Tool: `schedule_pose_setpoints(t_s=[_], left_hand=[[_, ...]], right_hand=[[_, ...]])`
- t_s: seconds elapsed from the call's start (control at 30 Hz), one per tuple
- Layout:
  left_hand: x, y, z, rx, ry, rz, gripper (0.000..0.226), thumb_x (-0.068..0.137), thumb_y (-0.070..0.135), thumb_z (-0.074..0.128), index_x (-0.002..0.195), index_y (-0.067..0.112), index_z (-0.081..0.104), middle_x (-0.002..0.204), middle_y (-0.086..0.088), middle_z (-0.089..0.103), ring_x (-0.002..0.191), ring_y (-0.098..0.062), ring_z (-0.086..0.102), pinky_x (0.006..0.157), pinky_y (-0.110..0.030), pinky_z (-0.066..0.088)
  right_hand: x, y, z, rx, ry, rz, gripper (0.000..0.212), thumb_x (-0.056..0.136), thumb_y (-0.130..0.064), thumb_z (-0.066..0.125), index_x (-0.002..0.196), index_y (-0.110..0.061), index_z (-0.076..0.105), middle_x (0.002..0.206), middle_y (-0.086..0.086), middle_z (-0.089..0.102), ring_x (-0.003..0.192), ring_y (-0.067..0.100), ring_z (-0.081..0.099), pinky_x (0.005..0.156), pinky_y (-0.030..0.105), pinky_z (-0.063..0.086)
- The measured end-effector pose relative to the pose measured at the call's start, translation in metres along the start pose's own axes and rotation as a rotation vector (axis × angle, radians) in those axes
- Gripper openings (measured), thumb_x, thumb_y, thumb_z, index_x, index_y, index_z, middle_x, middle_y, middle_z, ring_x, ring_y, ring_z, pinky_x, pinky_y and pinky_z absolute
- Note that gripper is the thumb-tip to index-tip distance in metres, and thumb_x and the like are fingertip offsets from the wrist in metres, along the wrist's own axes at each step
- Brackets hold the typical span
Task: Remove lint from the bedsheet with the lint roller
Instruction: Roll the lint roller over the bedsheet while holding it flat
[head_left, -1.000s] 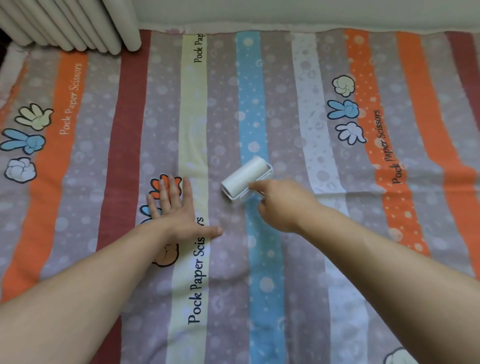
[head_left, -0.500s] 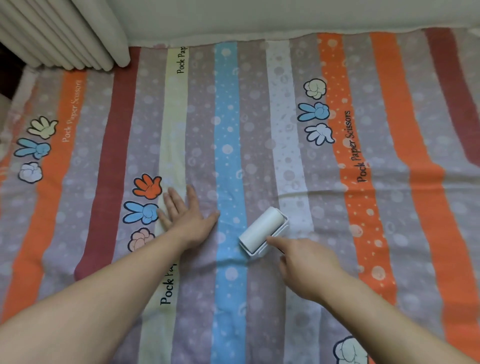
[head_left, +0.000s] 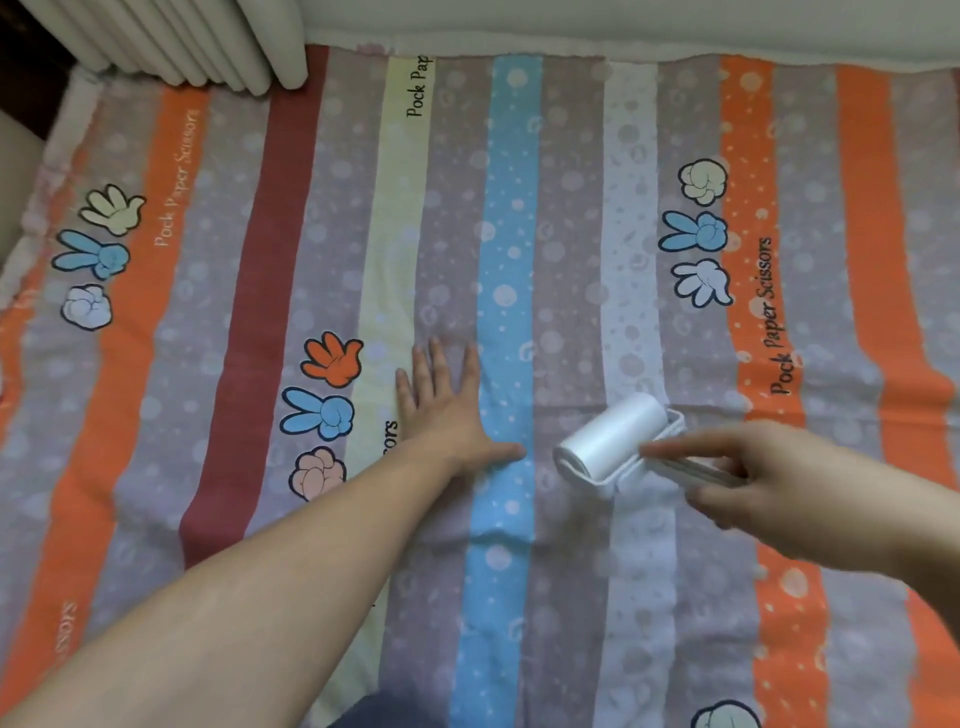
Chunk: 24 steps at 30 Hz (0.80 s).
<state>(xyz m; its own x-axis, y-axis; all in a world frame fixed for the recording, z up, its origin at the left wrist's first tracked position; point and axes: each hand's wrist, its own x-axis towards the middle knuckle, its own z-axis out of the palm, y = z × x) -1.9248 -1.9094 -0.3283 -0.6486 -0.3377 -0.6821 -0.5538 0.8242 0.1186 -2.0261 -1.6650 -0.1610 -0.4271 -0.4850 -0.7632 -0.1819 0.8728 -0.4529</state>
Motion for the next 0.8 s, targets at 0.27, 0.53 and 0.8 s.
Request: schedule_pose_setpoints(t_s=[0.27,0.53,0.8], left_hand=[[0.018,-0.009,0.012,-0.059,-0.044,0.05,0.151,0.058,0.089,0.065,0.146,0.027,-0.042,0.142,-0.016,-0.059,0.127,-0.034,-0.059,0.105,-0.055,-0.034],[0.021,-0.013,0.01,-0.105,-0.088,0.091,0.149,0.061,0.088,0.063,0.135,0.029,-0.053,0.135,-0.015,-0.064,0.125,-0.034,-0.061,0.106,-0.057,-0.034],[0.025,-0.018,0.014,-0.164,-0.053,0.136,0.09,0.098,0.069,0.025,0.15,0.029,-0.037,0.147,-0.015,-0.054,0.132,-0.033,-0.054,0.113,-0.058,-0.028]], right_hand=[[0.155,-0.074,0.018,-0.118,0.435,-0.068,0.055,0.092,-0.022,0.044,0.142,-0.044,0.041,0.116,-0.001,0.064,0.084,0.019,0.055,0.071,0.031,0.049],[0.16,-0.057,0.02,-0.188,0.384,0.062,0.054,0.087,-0.025,0.046,0.135,-0.05,0.046,0.092,-0.006,0.061,0.077,0.017,0.052,0.07,0.034,0.05],[0.104,-0.018,0.046,-0.294,0.299,0.142,0.054,0.087,-0.028,0.045,0.135,-0.053,0.044,0.112,-0.006,0.068,0.096,0.02,0.061,0.074,0.036,0.053]])
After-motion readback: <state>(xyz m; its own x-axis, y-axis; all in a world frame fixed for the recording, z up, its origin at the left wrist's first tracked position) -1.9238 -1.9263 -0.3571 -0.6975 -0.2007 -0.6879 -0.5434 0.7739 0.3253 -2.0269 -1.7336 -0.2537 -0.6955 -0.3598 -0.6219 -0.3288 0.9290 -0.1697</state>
